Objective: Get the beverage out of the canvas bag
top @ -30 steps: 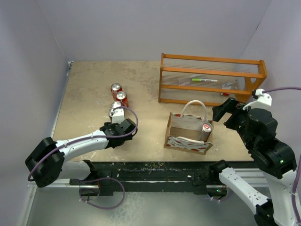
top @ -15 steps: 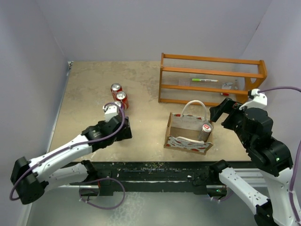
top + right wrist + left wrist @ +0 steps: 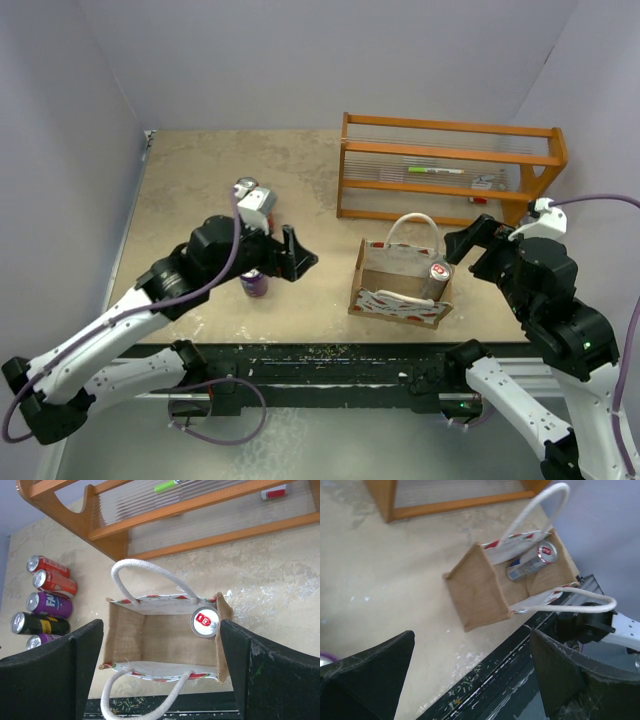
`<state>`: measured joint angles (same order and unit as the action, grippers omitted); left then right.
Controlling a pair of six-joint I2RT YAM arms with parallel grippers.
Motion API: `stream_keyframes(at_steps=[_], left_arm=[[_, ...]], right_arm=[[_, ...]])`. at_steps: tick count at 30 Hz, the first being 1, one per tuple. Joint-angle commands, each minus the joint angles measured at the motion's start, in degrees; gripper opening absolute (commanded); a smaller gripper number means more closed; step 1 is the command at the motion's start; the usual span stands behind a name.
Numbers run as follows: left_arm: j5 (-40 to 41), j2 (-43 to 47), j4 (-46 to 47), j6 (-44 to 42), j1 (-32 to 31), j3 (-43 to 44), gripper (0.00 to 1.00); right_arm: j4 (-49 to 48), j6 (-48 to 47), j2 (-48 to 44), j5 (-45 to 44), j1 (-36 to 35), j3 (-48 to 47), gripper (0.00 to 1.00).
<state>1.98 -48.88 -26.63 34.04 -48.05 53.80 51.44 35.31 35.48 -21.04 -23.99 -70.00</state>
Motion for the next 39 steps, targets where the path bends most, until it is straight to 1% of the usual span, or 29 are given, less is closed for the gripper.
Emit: stream_keyframes(at_steps=[1, 3, 5, 8, 10, 13, 15, 17, 21, 26, 30, 35, 39], left_arm=[[-13.3, -10.8, 8.0, -5.5, 0.1, 6.8, 0.99], [-19.0, -17.6, 10.8, -4.9, 0.1, 9.2, 0.99], [-24.0, -22.5, 14.0, -4.0, -0.1, 11.2, 0.99], [-27.0, -28.4, 18.5, -3.3, -0.9, 14.3, 0.99], [-27.1, -31.6, 19.9, -4.6, -2.6, 16.5, 0.99], [-26.4, -37.0, 18.9, -7.5, -5.2, 21.4, 1.0], [-25.1, -40.9, 16.9, -8.7, -7.0, 24.8, 0.96], [-21.6, -44.7, 14.0, -9.8, -8.8, 28.5, 0.92], [-18.7, -50.6, 13.2, -10.4, -10.6, 33.6, 0.84], [-19.0, -56.7, 15.2, -9.8, -11.2, 37.1, 0.72], [-19.6, -61.5, 13.9, -11.2, -11.7, 40.8, 0.62], [-20.8, -65.7, 14.1, -12.7, -12.8, 41.6, 0.6], [-19.1, -67.1, 14.8, -15.6, -14.7, 41.0, 0.59]], right_arm=[[-1.9, 1.1, -0.8, -0.6, -0.1, -0.2, 1.0], [-1.6, 1.0, -0.8, -1.2, -0.1, -0.5, 1.0], [-1.2, 0.5, -0.9, -1.7, -0.1, -0.9, 1.0], [-0.4, 0.2, -0.8, -2.5, -0.1, -2.0, 1.0], [0.3, -0.1, -0.6, -2.7, -0.1, -2.7, 1.0], [1.2, -0.5, -0.4, -3.2, -0.1, -3.9, 1.0], [1.7, -0.7, -0.2, -3.4, -0.1, -4.4, 1.0], [2.2, -0.6, 0.0, -3.5, -0.1, -5.1, 1.0], [2.9, -0.1, 0.3, -3.9, -0.1, -7.1, 1.0], [3.7, -0.1, 0.8, -4.5, -0.1, -8.6, 1.0], [5.8, -0.1, 1.3, -5.5, -0.1, -9.7, 1.0], [8.0, 0.1, 0.5, -7.0, -0.1, -11.0, 1.0], [9.5, 0.0, 0.5, -7.9, -0.1, -11.9, 1.0]])
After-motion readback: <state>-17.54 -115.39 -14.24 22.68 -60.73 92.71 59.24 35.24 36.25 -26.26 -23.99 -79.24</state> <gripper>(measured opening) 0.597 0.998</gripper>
